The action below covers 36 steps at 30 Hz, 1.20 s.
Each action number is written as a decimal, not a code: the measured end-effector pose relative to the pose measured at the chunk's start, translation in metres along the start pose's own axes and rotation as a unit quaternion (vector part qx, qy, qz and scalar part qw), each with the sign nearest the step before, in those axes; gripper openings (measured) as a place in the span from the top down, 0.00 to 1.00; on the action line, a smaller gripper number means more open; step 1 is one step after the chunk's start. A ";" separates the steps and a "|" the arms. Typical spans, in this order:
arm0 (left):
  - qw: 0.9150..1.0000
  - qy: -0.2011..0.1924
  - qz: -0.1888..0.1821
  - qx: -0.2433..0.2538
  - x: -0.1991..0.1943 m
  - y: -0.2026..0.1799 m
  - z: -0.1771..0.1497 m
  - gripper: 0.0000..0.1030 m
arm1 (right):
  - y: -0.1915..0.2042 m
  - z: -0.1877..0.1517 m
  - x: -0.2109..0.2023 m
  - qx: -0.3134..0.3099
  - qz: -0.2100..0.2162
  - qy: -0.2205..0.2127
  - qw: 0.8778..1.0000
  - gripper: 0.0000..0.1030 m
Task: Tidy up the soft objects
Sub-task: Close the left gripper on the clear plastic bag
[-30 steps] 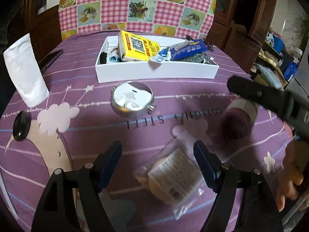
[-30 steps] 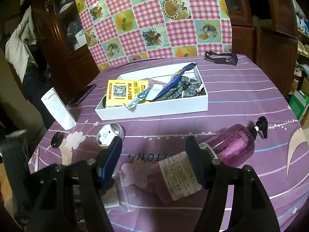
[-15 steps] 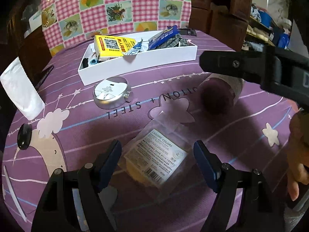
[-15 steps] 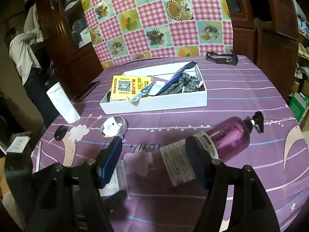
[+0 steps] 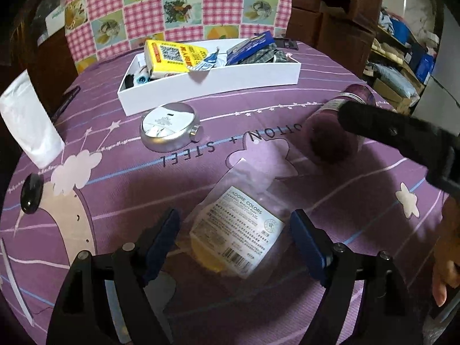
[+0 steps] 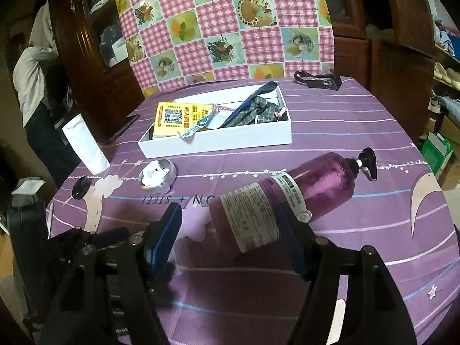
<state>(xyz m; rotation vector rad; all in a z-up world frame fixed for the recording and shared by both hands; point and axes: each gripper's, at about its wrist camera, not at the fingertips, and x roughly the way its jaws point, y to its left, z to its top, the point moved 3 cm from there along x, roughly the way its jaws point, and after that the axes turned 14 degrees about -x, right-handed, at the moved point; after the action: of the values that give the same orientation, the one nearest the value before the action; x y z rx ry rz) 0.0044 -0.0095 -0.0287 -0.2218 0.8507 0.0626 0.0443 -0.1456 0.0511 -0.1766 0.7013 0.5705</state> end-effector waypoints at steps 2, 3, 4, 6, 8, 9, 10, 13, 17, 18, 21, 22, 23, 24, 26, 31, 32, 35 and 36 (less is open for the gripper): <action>1.000 -0.001 -0.004 -0.006 -0.001 0.002 0.000 0.21 | 0.000 -0.002 0.001 -0.002 0.000 0.005 1.000 0.33; 1.000 -0.001 -0.005 -0.008 -0.001 0.003 0.000 0.21 | 0.001 -0.004 0.001 -0.004 -0.001 0.010 1.000 0.33; 1.000 -0.001 -0.005 -0.008 -0.001 0.003 0.000 0.21 | 0.001 -0.005 0.002 -0.006 -0.002 0.015 1.000 0.33; 1.000 -0.001 -0.004 -0.009 -0.001 0.004 0.000 0.21 | 0.001 -0.008 0.005 -0.009 -0.002 0.025 1.000 0.33; 1.000 0.000 -0.002 -0.007 0.000 0.004 0.000 0.20 | 0.001 -0.011 0.007 -0.010 -0.002 0.037 0.999 0.33; 1.000 0.000 0.000 -0.006 0.000 0.003 0.000 0.20 | 0.001 -0.012 0.009 -0.012 -0.004 0.043 0.999 0.33; 1.000 0.000 0.001 -0.004 0.000 0.003 0.000 0.20 | 0.001 -0.012 0.011 -0.013 -0.007 0.047 0.999 0.33; 1.000 0.000 0.007 0.000 0.001 0.002 0.000 0.20 | 0.001 -0.014 0.013 -0.015 -0.008 0.055 0.998 0.33; 1.000 0.000 0.010 0.005 -0.001 0.001 -0.003 0.19 | 0.002 -0.016 0.016 -0.017 -0.008 0.064 0.998 0.33; 1.000 0.000 0.010 0.005 -0.002 0.001 -0.004 0.19 | 0.002 -0.016 0.016 -0.018 -0.008 0.066 0.998 0.33; 1.000 -0.001 0.012 0.006 -0.002 0.001 -0.005 0.20 | 0.004 -0.018 0.019 -0.022 -0.010 0.074 0.997 0.33; 1.000 -0.001 0.012 0.007 -0.003 0.000 -0.005 0.20 | 0.005 -0.018 0.019 -0.023 -0.010 0.076 0.997 0.33; 1.000 -0.001 0.011 0.008 -0.004 0.000 -0.006 0.22 | 0.006 -0.018 0.020 -0.026 -0.010 0.078 0.997 0.33; 1.000 -0.002 0.009 0.009 -0.004 0.000 -0.006 0.25 | 0.006 -0.019 0.021 -0.027 -0.009 0.080 0.996 0.33; 1.000 -0.003 0.008 0.011 -0.006 -0.001 -0.007 0.27 | 0.008 -0.020 0.022 -0.031 -0.011 0.084 0.996 0.33; 1.000 -0.004 0.008 0.008 -0.007 -0.001 -0.008 0.29 | 0.008 -0.020 0.024 -0.036 -0.025 0.088 0.995 0.33; 1.000 -0.004 0.008 0.008 -0.007 -0.001 -0.008 0.29 | 0.008 -0.020 0.024 -0.036 -0.025 0.087 0.995 0.33; 1.000 -0.005 0.008 0.006 -0.007 0.001 -0.007 0.32 | 0.006 -0.020 0.023 -0.032 -0.026 0.084 0.996 0.33; 1.000 -0.006 0.008 0.004 -0.008 0.001 -0.007 0.34 | 0.006 -0.020 0.022 -0.031 -0.027 0.084 0.996 0.33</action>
<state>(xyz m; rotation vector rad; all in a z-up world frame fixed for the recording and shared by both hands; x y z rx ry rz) -0.0059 -0.0095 -0.0271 -0.2074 0.8398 0.0757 0.0438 -0.1376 0.0219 -0.3020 0.8393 0.5306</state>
